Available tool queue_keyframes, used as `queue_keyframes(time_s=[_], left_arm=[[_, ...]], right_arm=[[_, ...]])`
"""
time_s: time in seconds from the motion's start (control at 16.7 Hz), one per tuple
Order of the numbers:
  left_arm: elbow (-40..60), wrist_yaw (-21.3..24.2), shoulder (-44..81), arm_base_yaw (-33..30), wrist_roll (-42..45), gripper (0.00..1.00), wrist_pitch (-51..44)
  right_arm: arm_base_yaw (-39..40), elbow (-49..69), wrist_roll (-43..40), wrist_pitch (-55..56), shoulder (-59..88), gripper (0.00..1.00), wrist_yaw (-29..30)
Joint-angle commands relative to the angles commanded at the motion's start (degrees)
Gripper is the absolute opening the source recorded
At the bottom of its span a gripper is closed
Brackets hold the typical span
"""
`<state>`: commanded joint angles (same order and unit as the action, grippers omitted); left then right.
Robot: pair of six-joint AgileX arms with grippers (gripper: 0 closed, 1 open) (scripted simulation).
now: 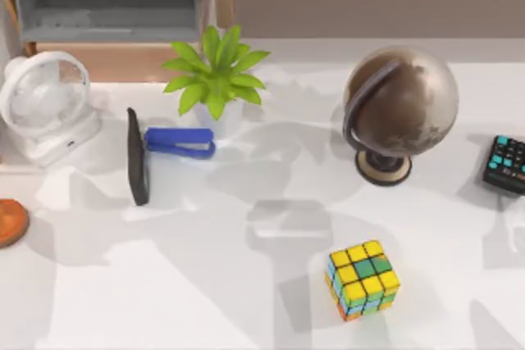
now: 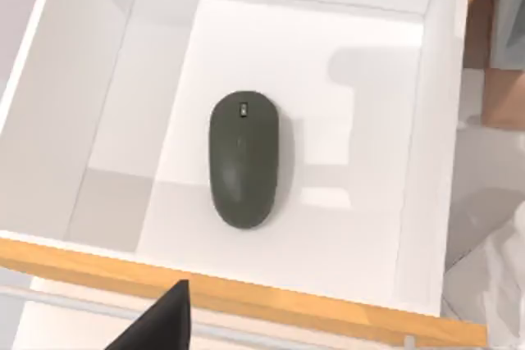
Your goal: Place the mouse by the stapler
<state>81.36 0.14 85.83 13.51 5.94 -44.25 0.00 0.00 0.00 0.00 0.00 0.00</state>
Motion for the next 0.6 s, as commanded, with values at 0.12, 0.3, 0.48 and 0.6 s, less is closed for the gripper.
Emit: queue_keyframes(time_s=[0.12,0.3,0.48,0.6], left_arm=[[11.49,0.04,12.04,1.64,0.79,1.00,-6.19],[27.59,0.17,28.94,3.69,1.96,1.00,-14.90],[41.56,0.40,43.63,5.09,3.04,1.00,-22.47],[49.22,0.60,51.65,5.58,3.68,1.00,-26.58]], right_arm=[[0.00,0.00,0.00,0.00,0.00,1.00,0.00],[0.00,0.00,0.00,0.00,0.00,1.00,0.00],[0.00,0.00,0.00,0.00,0.00,1.00,0.00],[0.00,0.00,0.00,0.00,0.00,1.00,0.00]])
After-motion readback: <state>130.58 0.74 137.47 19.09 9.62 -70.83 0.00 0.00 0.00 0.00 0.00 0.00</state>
